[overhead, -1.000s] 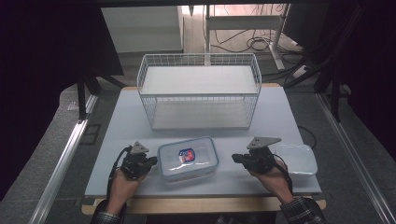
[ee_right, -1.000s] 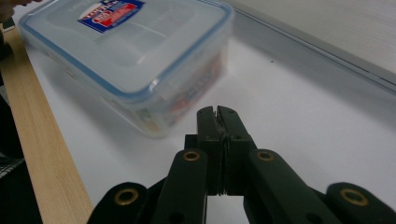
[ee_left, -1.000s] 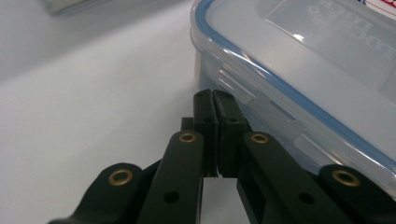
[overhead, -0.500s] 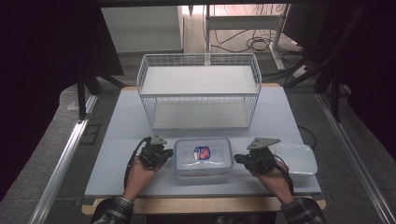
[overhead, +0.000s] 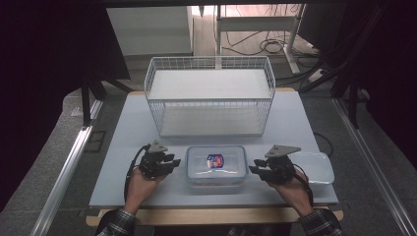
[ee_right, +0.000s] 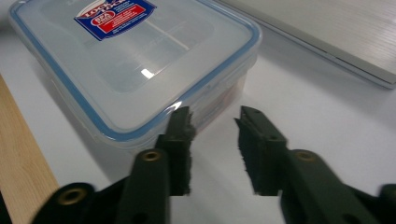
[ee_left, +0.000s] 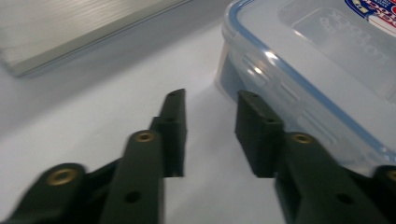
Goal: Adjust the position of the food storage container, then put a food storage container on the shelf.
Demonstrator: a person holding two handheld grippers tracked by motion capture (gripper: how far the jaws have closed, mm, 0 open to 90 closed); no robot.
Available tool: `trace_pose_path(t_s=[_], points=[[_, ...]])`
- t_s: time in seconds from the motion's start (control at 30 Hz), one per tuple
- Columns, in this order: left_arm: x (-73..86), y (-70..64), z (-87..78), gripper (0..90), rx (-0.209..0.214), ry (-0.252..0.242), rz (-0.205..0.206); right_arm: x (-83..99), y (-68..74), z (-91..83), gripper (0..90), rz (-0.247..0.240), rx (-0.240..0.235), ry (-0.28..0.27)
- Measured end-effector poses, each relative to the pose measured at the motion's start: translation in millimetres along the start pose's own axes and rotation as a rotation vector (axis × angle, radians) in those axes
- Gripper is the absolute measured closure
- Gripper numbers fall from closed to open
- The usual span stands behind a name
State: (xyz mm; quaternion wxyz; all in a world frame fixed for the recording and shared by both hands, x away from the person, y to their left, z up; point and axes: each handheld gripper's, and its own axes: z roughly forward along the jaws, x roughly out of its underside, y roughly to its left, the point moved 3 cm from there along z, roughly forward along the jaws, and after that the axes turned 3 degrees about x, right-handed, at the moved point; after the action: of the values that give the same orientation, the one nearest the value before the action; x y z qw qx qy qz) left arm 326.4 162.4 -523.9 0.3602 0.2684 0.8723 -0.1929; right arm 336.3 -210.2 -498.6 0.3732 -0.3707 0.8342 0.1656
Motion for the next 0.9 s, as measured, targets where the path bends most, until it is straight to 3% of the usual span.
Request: trace_pose_path(t_s=[0.03,0.07,0.1,0.13,0.23,0.47,0.63,0.73,0.9], points=[[1.9,0.0,-2.5,53.9,-0.004,-0.003,0.004,0.3,-0.7,-0.4,56.4,0.003,0.002,-0.003],[5.3,0.3,-6.3,44.6,-0.011,-0.012,0.007,0.4,-2.1,-0.9,47.1,0.016,-0.002,-0.013],[5.3,0.3,-6.3,39.5,-0.011,-0.012,0.007,0.4,-2.1,-0.9,47.1,0.016,-0.002,-0.013],[6.6,0.3,-7.4,39.5,-0.005,-0.016,0.009,0.5,-2.6,-1.0,43.6,0.023,-0.011,-0.016],[9.3,0.1,-9.9,26.9,0.002,-0.03,0.024,1.1,-2.6,-0.9,34.1,0.013,-0.022,-0.014],[7.8,0.0,-11.0,11.4,0.029,-0.07,0.017,0.8,-3.6,-1.5,17.1,0.016,-0.043,-0.054],[5.9,-3.4,-9.4,4.8,0.084,-0.09,0.046,-2.0,-3.4,-1.1,8.8,0.017,-0.06,-0.082],[3.9,-4.2,-10.5,4.2,0.086,-0.097,0.055,-4.5,-2.1,1.0,5.5,0.0,-0.067,-0.084],[-2.0,-6.2,-12.9,4.7,0.103,-0.095,0.031,-8.9,-0.6,5.2,4.4,-0.006,-0.072,-0.089]])
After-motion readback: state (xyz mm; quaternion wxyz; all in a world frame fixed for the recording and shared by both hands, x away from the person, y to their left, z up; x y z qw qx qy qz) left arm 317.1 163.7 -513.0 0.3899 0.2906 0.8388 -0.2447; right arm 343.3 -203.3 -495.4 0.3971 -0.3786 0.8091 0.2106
